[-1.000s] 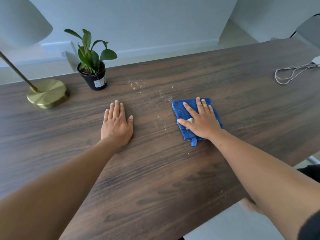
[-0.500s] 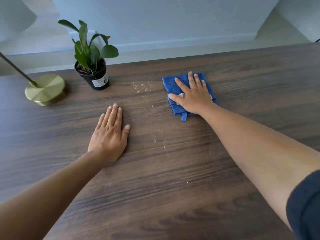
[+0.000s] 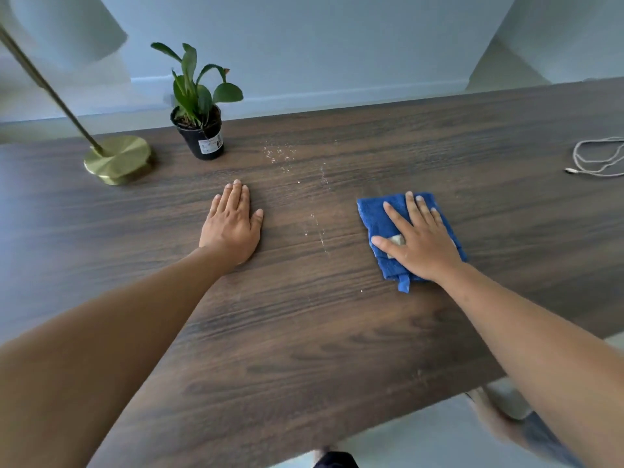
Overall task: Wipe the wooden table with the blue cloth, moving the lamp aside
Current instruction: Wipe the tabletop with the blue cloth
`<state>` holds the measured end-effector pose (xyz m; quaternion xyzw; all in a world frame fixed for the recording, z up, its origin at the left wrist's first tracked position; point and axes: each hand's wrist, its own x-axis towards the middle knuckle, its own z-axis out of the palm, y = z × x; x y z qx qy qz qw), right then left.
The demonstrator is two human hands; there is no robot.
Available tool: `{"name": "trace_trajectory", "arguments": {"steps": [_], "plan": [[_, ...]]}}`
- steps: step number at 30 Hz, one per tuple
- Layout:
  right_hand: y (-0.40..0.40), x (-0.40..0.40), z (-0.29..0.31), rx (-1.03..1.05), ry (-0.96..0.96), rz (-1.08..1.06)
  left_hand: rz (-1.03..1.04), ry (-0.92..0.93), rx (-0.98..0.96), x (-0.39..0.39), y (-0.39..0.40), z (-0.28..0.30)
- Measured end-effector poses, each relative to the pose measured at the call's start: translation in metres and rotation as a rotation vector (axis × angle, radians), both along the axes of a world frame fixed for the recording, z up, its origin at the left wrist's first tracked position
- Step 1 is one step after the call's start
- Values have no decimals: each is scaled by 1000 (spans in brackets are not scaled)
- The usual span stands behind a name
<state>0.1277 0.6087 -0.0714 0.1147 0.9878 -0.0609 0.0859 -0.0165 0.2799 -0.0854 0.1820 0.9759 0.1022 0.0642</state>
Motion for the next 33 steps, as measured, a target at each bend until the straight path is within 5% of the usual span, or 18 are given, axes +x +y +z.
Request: {"name": "trace_trajectory", "arguments": {"steps": [7,13,33], "plan": [[-61,91,-4,60,15,71,-36,-47,11,1,-3,10],[-106,82,-3,46,14,52,-46,-22,31,2,-6,9],[-100,-195,-1,20,-45,152,-6,72,40,0,-4,-1]]}}
